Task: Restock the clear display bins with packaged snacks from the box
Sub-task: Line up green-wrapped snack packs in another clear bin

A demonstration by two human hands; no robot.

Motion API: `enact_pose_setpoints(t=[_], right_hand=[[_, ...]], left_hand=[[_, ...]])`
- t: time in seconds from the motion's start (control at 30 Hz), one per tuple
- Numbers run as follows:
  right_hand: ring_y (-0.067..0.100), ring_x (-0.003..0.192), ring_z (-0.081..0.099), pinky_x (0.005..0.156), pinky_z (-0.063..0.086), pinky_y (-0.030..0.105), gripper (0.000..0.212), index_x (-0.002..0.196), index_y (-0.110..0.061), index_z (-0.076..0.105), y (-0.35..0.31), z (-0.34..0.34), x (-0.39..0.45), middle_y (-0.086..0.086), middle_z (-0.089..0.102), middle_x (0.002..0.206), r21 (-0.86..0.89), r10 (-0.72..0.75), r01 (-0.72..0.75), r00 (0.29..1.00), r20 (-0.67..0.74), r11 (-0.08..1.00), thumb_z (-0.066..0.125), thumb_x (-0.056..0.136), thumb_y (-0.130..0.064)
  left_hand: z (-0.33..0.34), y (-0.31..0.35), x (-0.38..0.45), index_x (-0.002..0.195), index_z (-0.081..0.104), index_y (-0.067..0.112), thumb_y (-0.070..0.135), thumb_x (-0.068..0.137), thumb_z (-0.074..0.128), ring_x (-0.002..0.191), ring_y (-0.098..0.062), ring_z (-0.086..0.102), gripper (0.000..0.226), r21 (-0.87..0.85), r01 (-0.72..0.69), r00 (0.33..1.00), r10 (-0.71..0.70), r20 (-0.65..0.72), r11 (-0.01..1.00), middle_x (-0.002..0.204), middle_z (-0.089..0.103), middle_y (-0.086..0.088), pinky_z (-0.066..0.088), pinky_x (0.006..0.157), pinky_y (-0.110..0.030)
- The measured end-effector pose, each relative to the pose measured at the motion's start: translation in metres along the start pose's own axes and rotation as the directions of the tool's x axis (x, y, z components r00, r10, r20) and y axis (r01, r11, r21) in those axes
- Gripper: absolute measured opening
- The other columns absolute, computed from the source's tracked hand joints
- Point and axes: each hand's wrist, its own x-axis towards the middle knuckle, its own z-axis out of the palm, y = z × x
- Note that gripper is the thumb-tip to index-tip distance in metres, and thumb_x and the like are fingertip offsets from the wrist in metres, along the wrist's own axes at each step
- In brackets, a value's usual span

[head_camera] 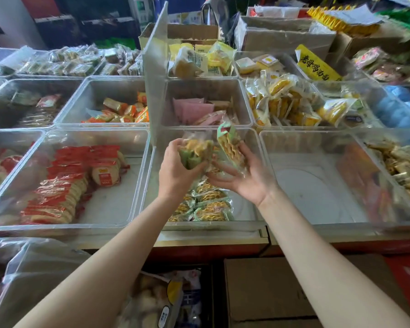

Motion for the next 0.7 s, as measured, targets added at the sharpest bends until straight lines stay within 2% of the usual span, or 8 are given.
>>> enact_pose_setpoints(t=[0.1,0.17,0.3,0.4,0.47,0.57,0.63,0.7], right_hand=[[0.041,0.118,0.052,0.085,0.050,0.057,0.060,0.127,-0.012,0.055,0.004,0.003,0.004,0.021,0.053,0.132,-0.015,-0.061,0.064,0.990,0.128,0.998,0.051,0.080,-0.050],[0.039,0.122,0.049,0.085,0.050,0.055,0.067,0.135,-0.012,0.048,0.004,0.001,0.006,0.020,0.051,0.135,-0.022,-0.060,0.064,0.987,0.148,0.998,0.050,0.080,-0.051],[0.044,0.121,0.049,0.093,0.047,0.056,0.061,0.134,-0.013,0.048,0.010,-0.014,0.007,0.018,0.056,0.130,-0.041,-0.050,0.058,0.986,0.158,0.997,0.049,0.083,-0.047],[0.041,0.126,0.046,0.096,0.041,0.061,0.073,0.137,-0.011,0.045,0.017,-0.012,0.009,0.020,0.050,0.136,-0.026,-0.049,0.056,0.973,0.227,0.998,0.062,0.078,-0.050],[0.038,0.125,0.048,0.098,0.041,0.060,0.074,0.135,-0.011,0.048,0.020,-0.006,0.010,0.019,0.051,0.135,-0.005,-0.066,0.068,0.975,0.211,0.998,0.064,0.075,-0.052],[0.037,0.120,0.052,0.094,0.047,0.053,0.071,0.128,-0.011,0.054,0.021,-0.008,0.011,0.020,0.056,0.129,0.107,-0.090,0.081,0.992,0.088,0.991,0.072,0.068,-0.045],[0.037,0.115,0.053,0.093,0.048,0.053,0.060,0.118,-0.008,0.059,0.018,-0.015,0.010,0.022,0.058,0.122,0.219,-0.106,0.113,0.993,-0.043,0.969,0.073,0.068,-0.038],[0.033,0.107,0.056,0.088,0.051,0.047,0.045,0.109,-0.010,0.063,0.012,-0.018,0.006,0.018,0.062,0.113,0.189,-0.133,0.152,0.985,-0.111,0.970,0.063,0.073,-0.039]], left_hand=[[0.004,0.001,-0.004,0.123,0.051,0.010,0.031,0.059,0.085,0.104,-0.026,0.050,0.075,0.223,-0.350,0.933,0.316,0.174,0.910,0.118,0.054,-0.009,0.038,0.088,-0.032],[0.001,-0.002,-0.002,0.123,0.053,0.009,0.032,0.058,0.085,0.105,-0.029,0.051,0.075,0.221,-0.448,0.883,0.389,0.263,0.867,0.118,0.054,-0.011,0.039,0.090,-0.034],[-0.017,-0.002,0.008,0.126,0.052,0.019,0.027,0.064,0.082,0.101,-0.014,0.055,0.069,0.014,-0.205,0.920,0.188,0.344,0.979,0.124,0.056,-0.001,0.048,0.089,-0.029],[-0.017,0.000,0.005,0.126,0.056,0.023,0.028,0.064,0.082,0.104,-0.018,0.055,0.067,0.061,-0.262,0.891,0.217,0.400,0.963,0.121,0.057,0.000,0.049,0.092,-0.039],[-0.015,0.005,0.004,0.124,0.058,0.023,0.024,0.067,0.081,0.102,-0.016,0.056,0.062,0.050,-0.246,0.907,0.212,0.365,0.968,0.116,0.058,0.002,0.050,0.090,-0.033],[-0.024,0.013,0.012,0.114,0.061,0.018,0.012,0.080,0.070,0.080,-0.003,0.058,0.036,-0.137,-0.003,0.972,0.035,0.234,0.991,0.097,0.063,0.004,0.053,0.072,-0.013],[-0.033,0.008,0.019,0.103,0.062,0.013,0.012,0.089,0.060,0.081,-0.014,0.065,0.014,-0.301,0.189,0.976,-0.145,0.163,0.935,0.093,0.067,-0.004,0.057,0.075,-0.028],[-0.037,-0.001,0.023,0.097,0.062,0.014,0.015,0.093,0.055,0.081,-0.018,0.066,0.009,-0.296,0.326,0.939,-0.272,0.209,0.898,0.093,0.068,-0.007,0.057,0.071,-0.031]])
